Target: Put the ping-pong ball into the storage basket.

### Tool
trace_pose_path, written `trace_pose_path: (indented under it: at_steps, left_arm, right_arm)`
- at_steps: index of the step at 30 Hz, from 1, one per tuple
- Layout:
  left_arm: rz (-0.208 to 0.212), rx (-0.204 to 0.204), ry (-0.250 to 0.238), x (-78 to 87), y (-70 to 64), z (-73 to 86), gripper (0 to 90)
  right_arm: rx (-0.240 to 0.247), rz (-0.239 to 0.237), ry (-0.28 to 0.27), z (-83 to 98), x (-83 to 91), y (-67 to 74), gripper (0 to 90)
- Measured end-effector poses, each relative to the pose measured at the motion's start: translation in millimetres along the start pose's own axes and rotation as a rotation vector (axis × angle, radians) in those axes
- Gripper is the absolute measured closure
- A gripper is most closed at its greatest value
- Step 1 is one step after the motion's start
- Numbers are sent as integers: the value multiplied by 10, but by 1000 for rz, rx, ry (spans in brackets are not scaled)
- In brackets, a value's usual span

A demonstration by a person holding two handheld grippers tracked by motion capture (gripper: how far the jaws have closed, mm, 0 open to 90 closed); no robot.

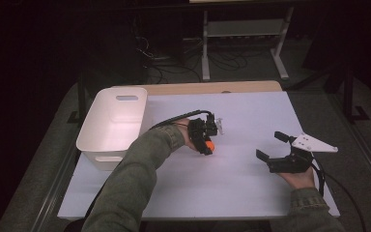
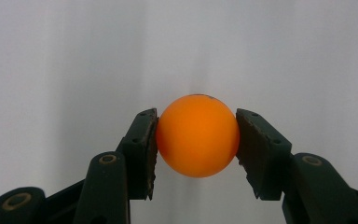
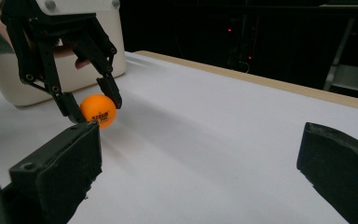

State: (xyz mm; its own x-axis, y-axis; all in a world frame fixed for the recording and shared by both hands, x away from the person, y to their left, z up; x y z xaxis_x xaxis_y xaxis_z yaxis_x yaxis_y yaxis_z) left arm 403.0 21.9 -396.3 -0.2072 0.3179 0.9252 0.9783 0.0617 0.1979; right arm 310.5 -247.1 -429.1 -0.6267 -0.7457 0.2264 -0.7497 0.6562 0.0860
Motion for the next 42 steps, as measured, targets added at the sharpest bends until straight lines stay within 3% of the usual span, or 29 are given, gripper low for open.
trace_pose_path:
  at_steps: [42]
  left_arm:
    - [-72,10,-19,794,57,127,509]
  right_arm:
    - [-7,21,3,20,59,9,0]
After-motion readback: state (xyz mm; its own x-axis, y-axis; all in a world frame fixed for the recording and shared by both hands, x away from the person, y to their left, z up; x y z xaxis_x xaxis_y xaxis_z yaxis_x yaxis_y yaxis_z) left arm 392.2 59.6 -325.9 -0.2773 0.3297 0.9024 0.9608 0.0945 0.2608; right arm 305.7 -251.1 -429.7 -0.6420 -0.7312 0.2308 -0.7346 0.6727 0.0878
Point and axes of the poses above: each handheld gripper's, and its own axes: x roughly backward along the jaws, z roughly out of its underside, y roughly to its left, the point moved 2 cm from there along -x, roughly forward along the jaws, and after that the axes turned 8 degrees about -z, right-handed, at the moved point
